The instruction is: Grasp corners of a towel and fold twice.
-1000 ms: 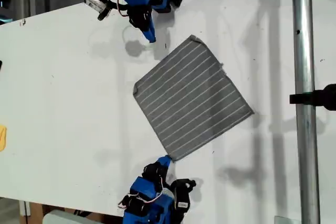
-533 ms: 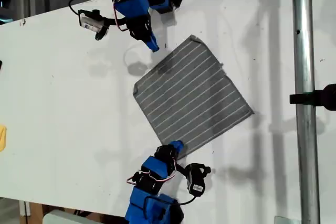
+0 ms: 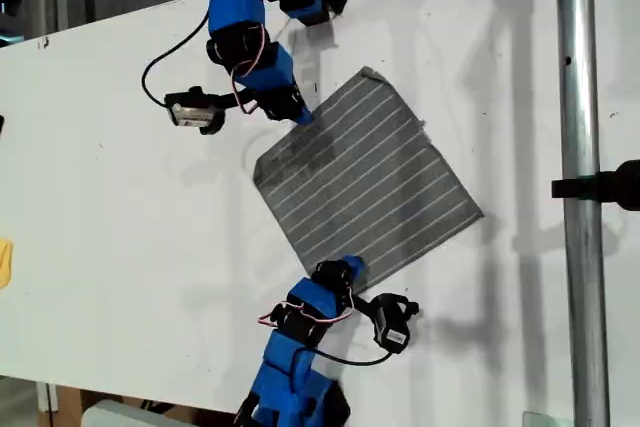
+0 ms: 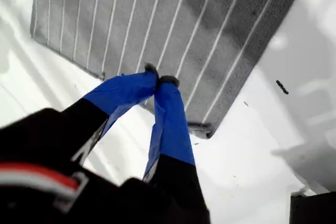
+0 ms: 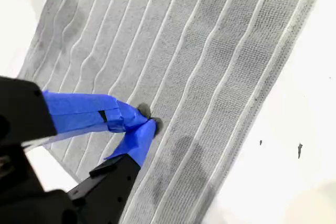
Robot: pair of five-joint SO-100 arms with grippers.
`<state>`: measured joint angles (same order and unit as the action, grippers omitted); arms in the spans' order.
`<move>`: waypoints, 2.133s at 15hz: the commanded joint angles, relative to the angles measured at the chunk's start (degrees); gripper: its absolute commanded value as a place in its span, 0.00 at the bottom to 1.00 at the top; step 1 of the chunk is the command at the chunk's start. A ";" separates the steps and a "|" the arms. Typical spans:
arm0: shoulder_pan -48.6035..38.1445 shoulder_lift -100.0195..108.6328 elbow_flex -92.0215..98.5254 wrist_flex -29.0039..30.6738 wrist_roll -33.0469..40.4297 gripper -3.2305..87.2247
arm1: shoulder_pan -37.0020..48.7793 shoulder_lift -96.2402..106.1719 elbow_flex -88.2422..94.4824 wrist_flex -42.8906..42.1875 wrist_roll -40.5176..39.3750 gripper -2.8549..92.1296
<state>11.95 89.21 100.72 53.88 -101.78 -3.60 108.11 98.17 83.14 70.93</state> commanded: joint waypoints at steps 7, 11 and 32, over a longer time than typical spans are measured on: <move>1.93 -21.27 -11.60 -8.35 -7.21 0.00 | 7.29 -23.55 11.43 -28.48 -3.87 0.03; 1.85 -27.16 -11.07 -13.54 -10.28 0.00 | 7.03 -25.84 10.11 -26.37 -1.93 0.03; -6.33 7.91 -0.70 13.97 7.91 0.00 | -10.20 -19.60 -4.22 -4.48 13.62 0.03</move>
<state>3.34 94.48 107.49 63.98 -94.31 -14.59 81.56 97.29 75.06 85.34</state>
